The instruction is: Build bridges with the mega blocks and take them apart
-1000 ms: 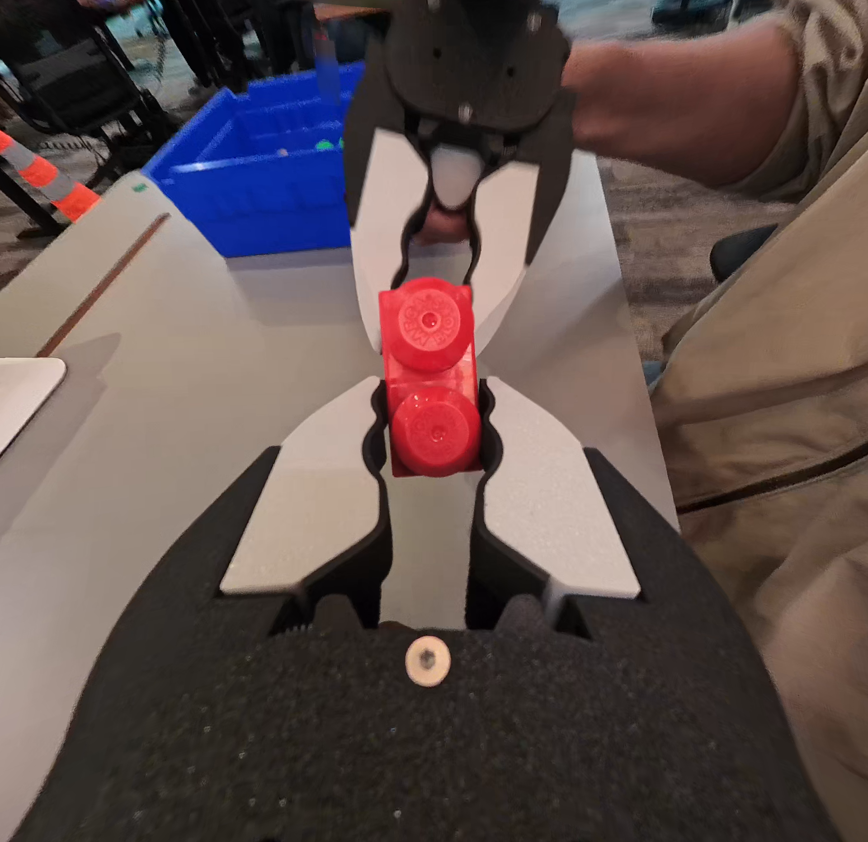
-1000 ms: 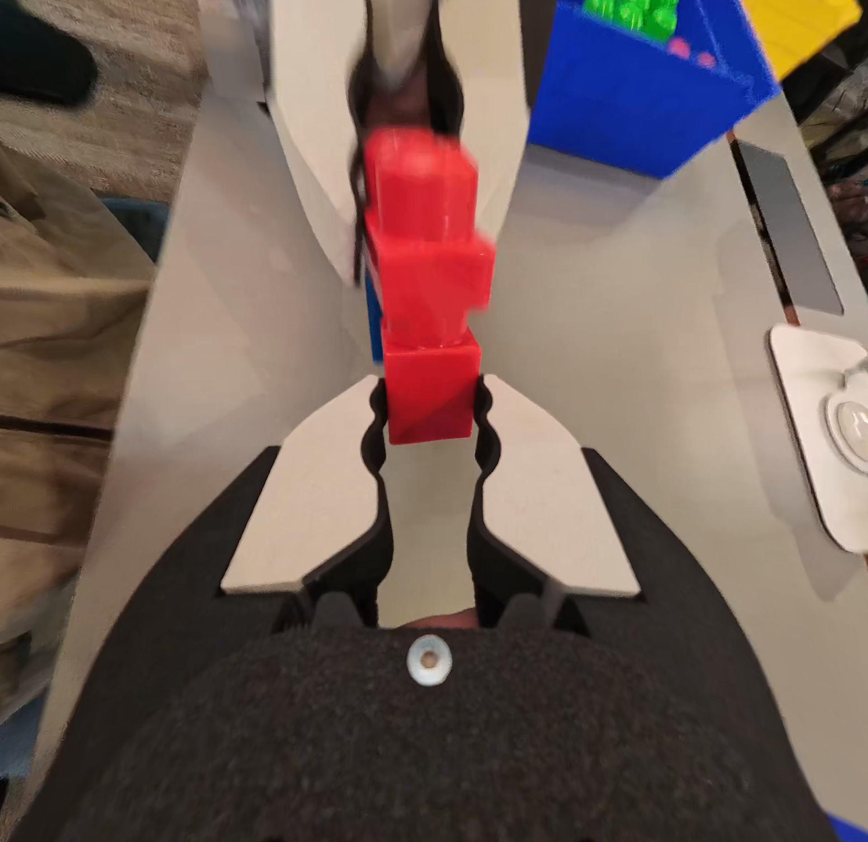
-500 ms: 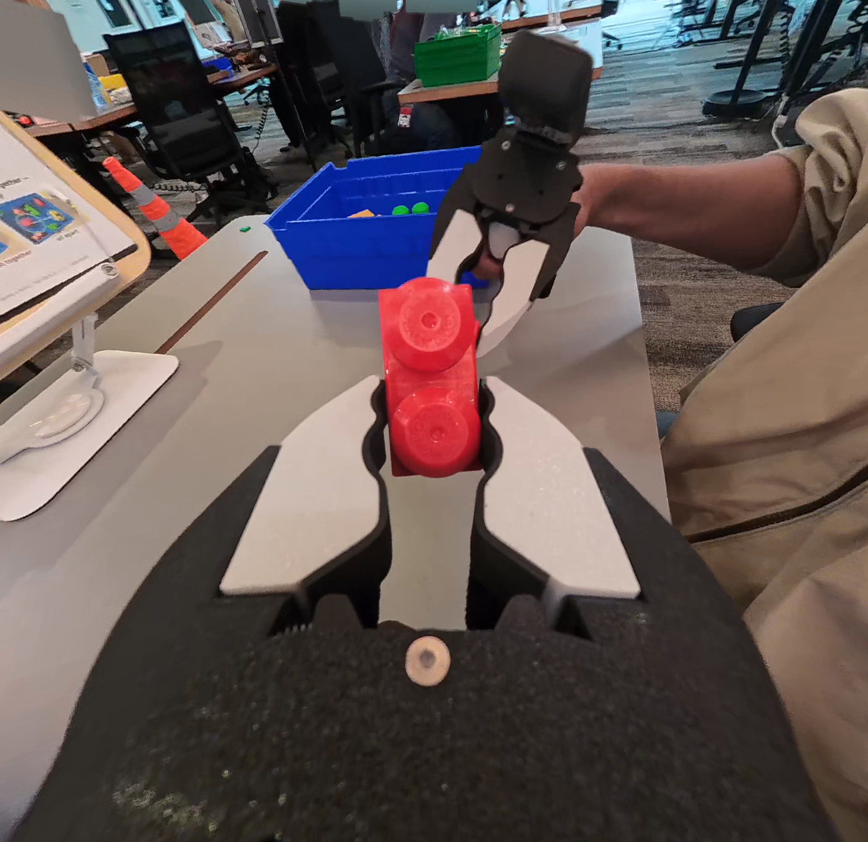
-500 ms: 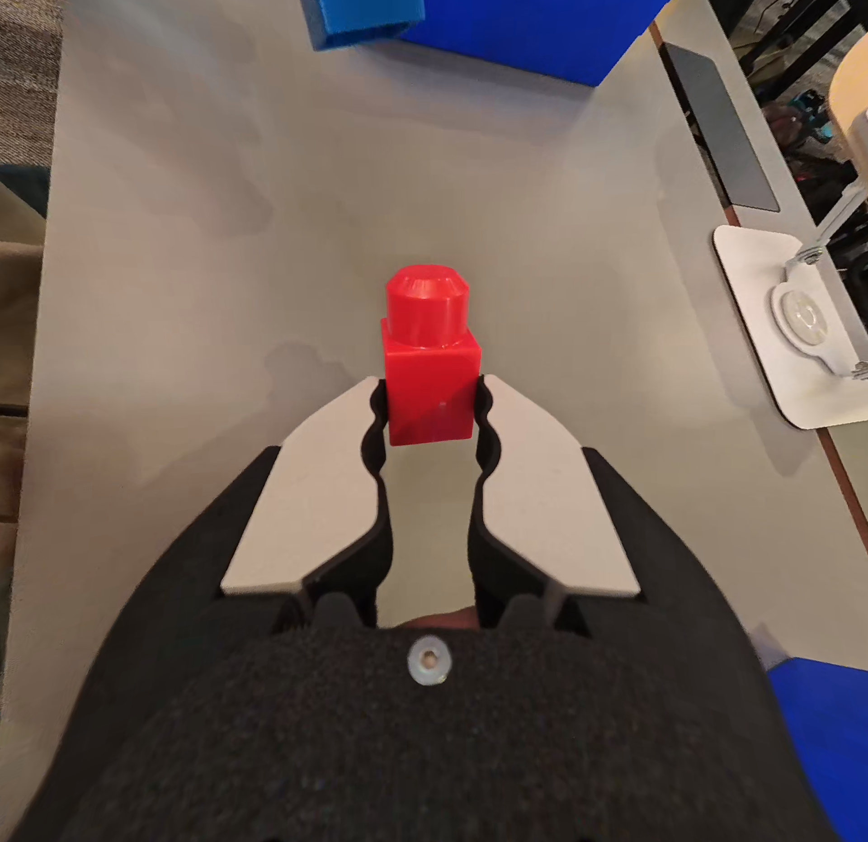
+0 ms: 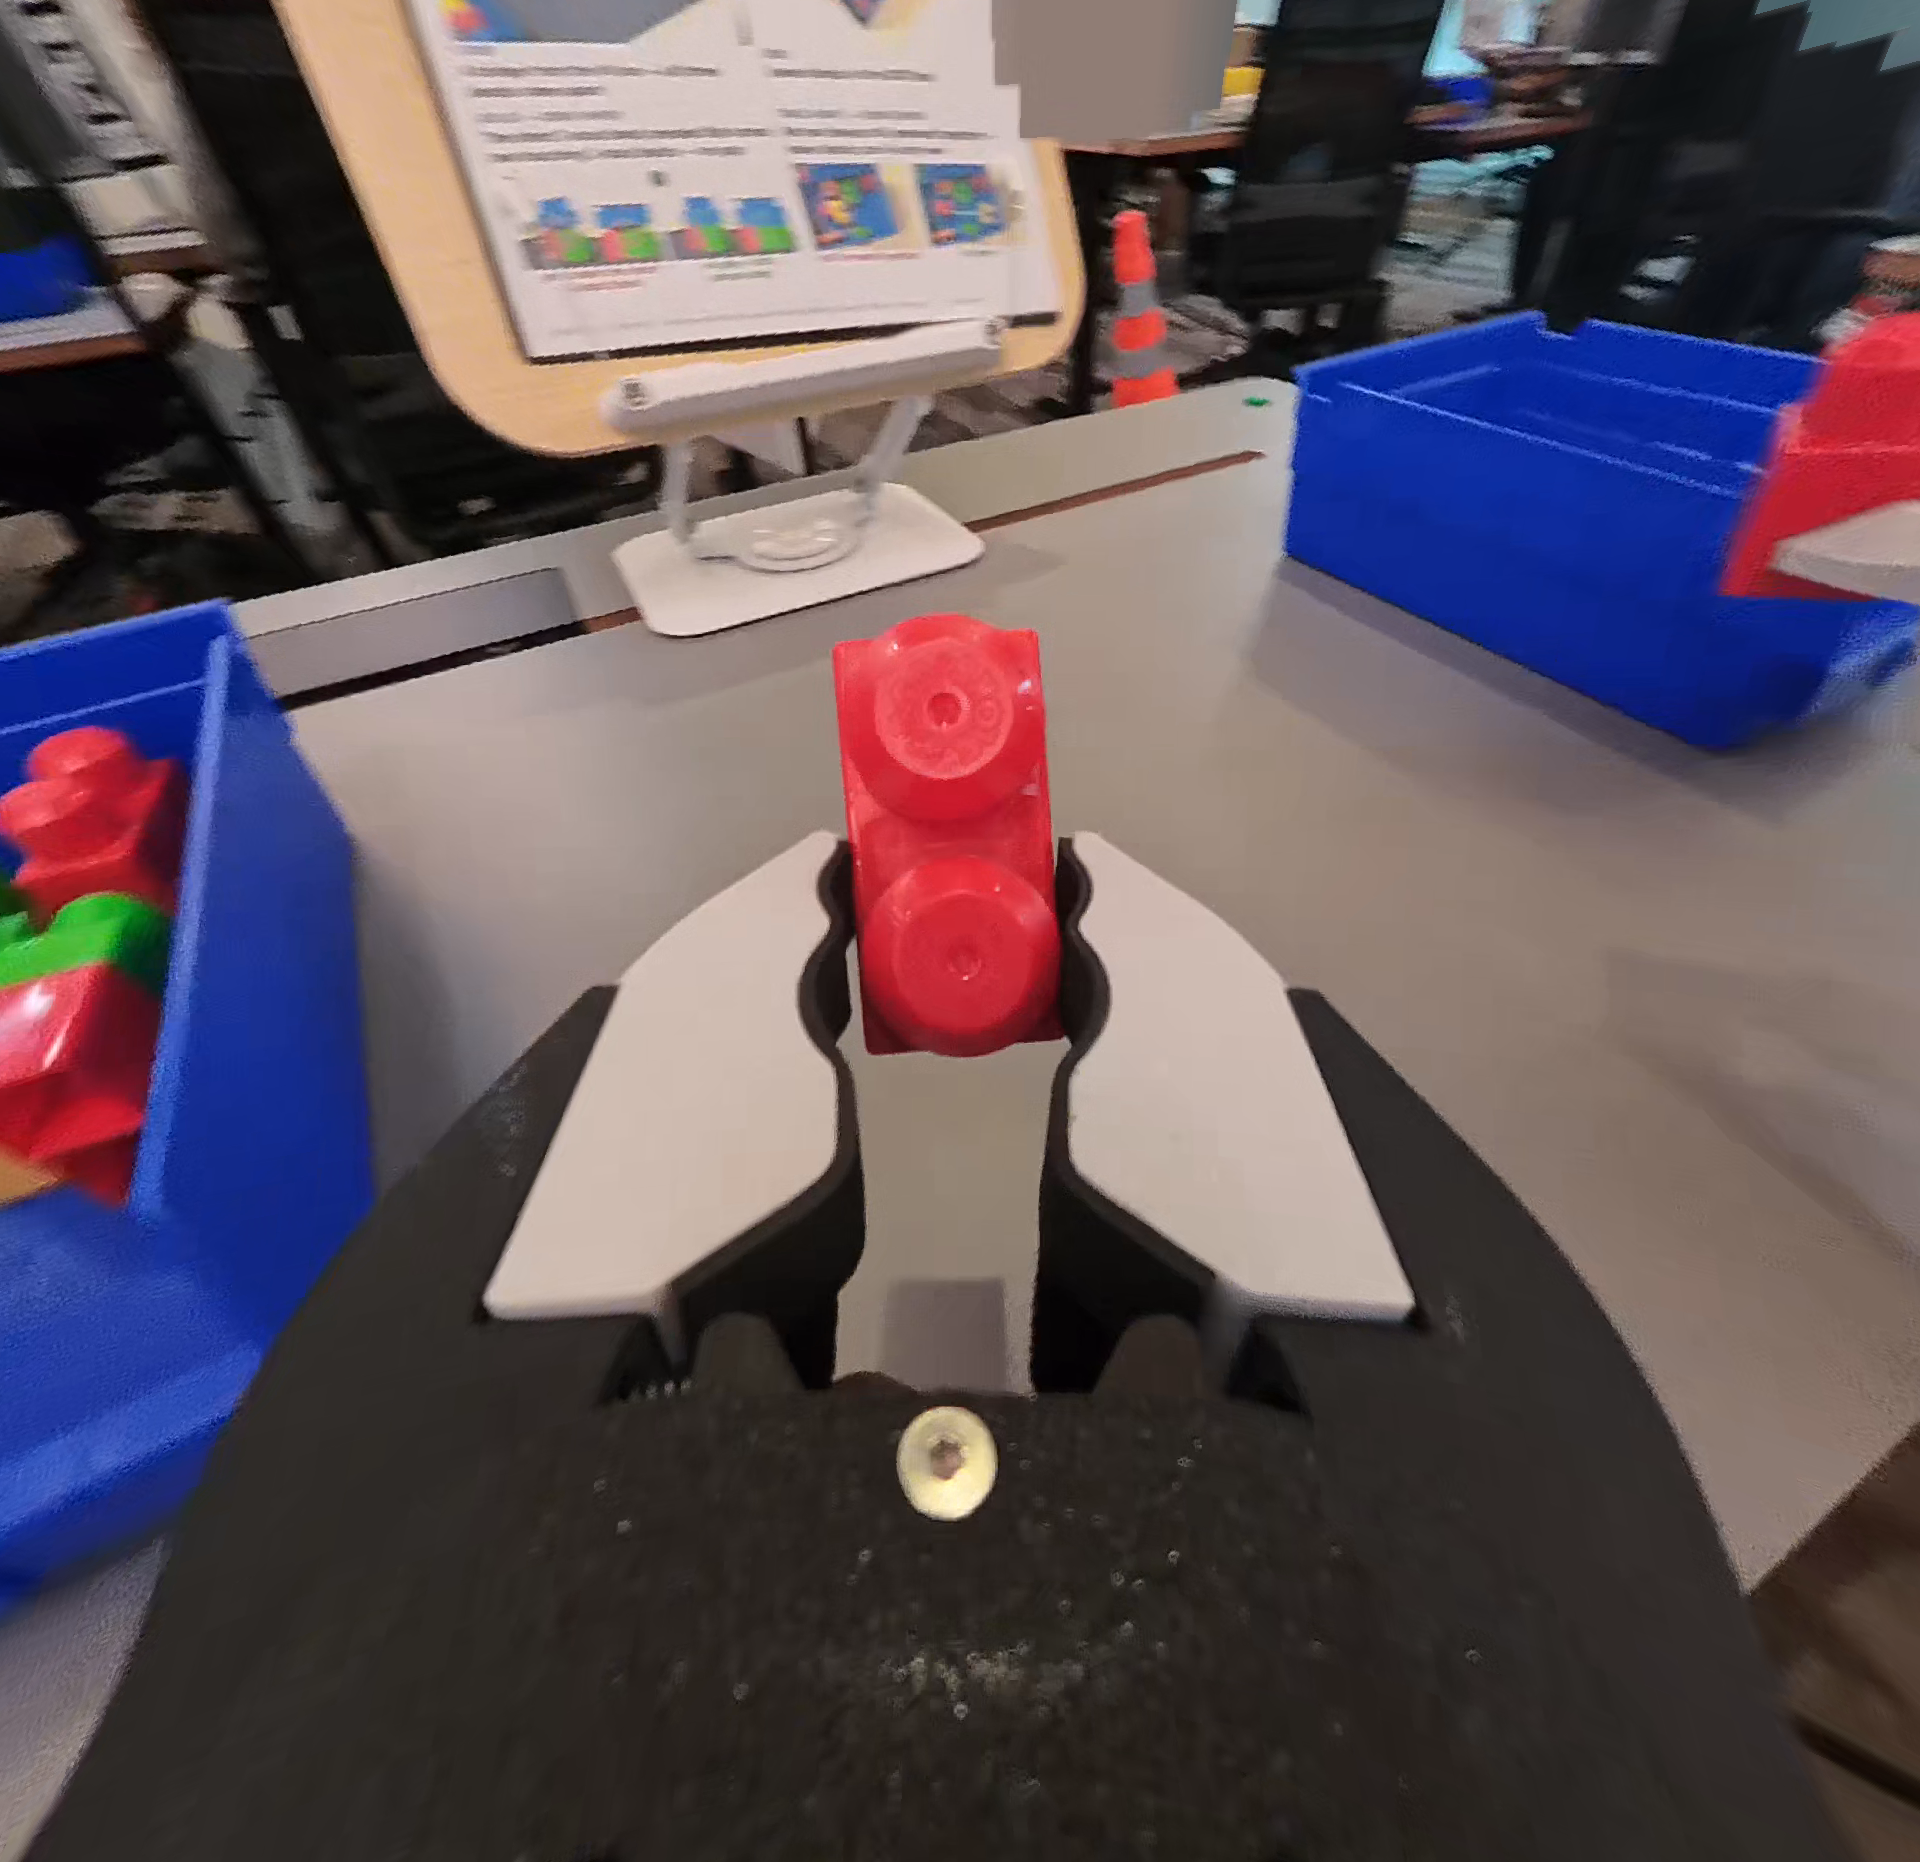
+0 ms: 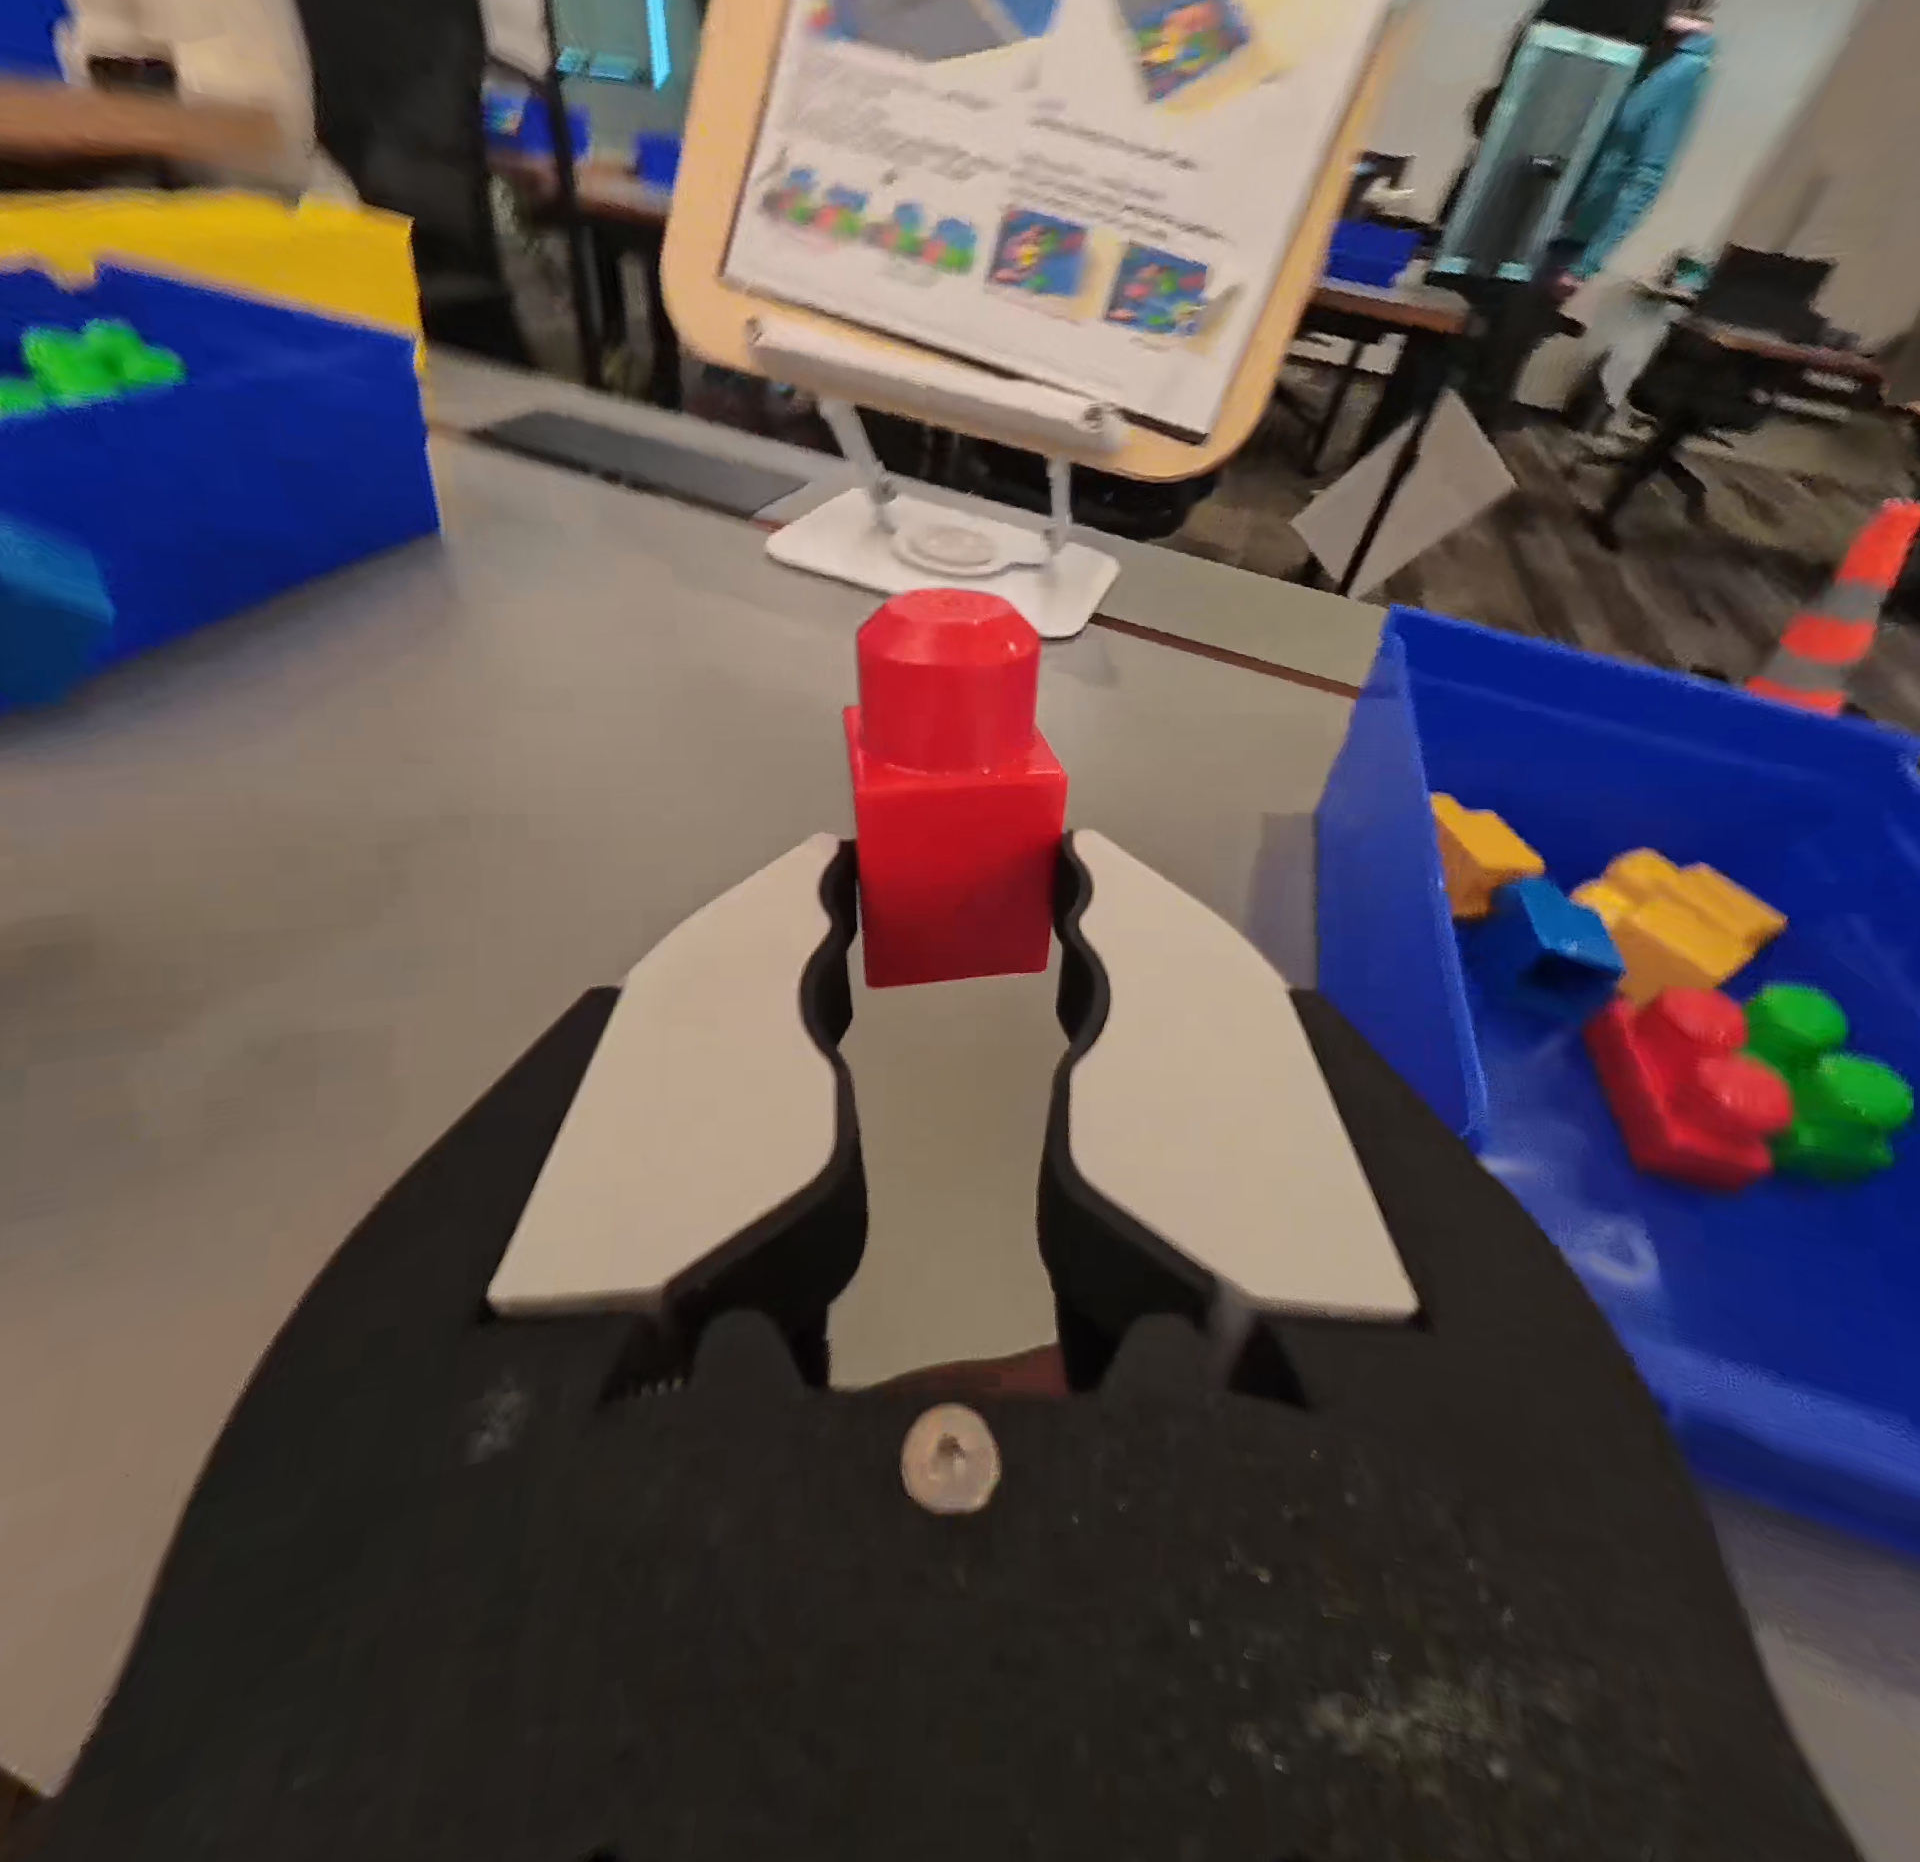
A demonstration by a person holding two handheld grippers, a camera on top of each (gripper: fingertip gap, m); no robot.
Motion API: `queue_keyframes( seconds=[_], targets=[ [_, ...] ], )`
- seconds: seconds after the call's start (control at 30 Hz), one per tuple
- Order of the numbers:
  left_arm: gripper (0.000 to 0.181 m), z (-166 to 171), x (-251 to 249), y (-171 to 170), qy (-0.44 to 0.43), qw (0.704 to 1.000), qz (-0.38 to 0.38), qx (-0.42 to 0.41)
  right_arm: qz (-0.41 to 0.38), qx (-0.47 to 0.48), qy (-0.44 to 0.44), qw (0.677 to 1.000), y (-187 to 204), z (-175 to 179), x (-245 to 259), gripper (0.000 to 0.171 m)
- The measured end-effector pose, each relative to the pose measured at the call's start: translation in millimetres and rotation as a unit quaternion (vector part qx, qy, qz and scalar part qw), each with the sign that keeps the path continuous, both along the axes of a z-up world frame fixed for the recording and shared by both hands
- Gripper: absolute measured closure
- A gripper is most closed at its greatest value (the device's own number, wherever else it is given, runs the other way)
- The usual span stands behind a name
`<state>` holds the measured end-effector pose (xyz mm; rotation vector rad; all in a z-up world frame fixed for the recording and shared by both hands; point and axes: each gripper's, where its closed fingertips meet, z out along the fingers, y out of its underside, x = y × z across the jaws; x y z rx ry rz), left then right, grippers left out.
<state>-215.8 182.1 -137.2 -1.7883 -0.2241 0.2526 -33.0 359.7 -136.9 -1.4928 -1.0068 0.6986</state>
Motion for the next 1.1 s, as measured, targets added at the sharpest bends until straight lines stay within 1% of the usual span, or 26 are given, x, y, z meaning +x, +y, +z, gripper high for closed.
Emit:
queue_keyframes(
  seconds=[0.1,0.17,0.27,0.37,0.67,0.73,0.83,0.9,0.93,1.0,1.1],
  targets=[
    [0.145,-3.2,-3.2,-12.9,-0.034,0.998,0.054,0.026,-0.067,-0.004,0.054,0.996,-0.7,0.7,19.5,0.135],
    [0.145,-11.4,-5.7,-18.4,-0.032,0.996,0.082,0.02,-0.09,0.01,0.069,0.994,-4.2,-1.4,27.0,0.135],
    [0.145,-22.5,4.1,-17.1,-0.042,0.996,0.072,0.009,-0.093,0.012,0.061,0.994,-10.2,-10.4,28.2,0.135],
    [0.145,-25.2,11.0,-16.0,-0.032,0.998,0.061,0.001,-0.087,0.006,0.055,0.995,-13.6,-14.5,27.0,0.135],
    [0.145,-25.7,17.9,-12.7,-0.041,0.998,0.039,-0.002,-0.085,0.005,0.048,0.995,-10.4,-13.6,28.1,0.135],
    [0.145,-26.2,17.0,-13.0,-0.04,0.998,0.041,-0.002,-0.089,0.015,0.043,0.995,-4.4,-8.3,32.5,0.135],
    [0.145,-26.7,16.5,-13.8,-0.041,0.998,0.036,-0.005,-0.113,0.043,0.038,0.992,26.6,20.0,50.6,0.135],
    [0.145,-27.0,15.0,-14.9,-0.037,0.999,0.036,-0.006,-0.131,0.058,0.024,0.989,61.6,42.2,65.3,0.135],
    [0.145,-28.0,15.2,-15.0,-0.036,0.999,0.032,-0.01,-0.131,0.052,-0.002,0.99,81.6,45.9,69.1,0.135],
    [0.145,-29.0,13.9,-16.1,-0.035,0.999,0.032,-0.01,-0.127,0.026,-0.053,0.99,123.5,43.4,72.6,0.135],
    [0.145,-31.5,14.9,-16.1,-0.039,0.999,0.026,-0.014,-0.085,-0.062,-0.167,0.98,171.8,8.0,66.4,0.135]
  ],
)
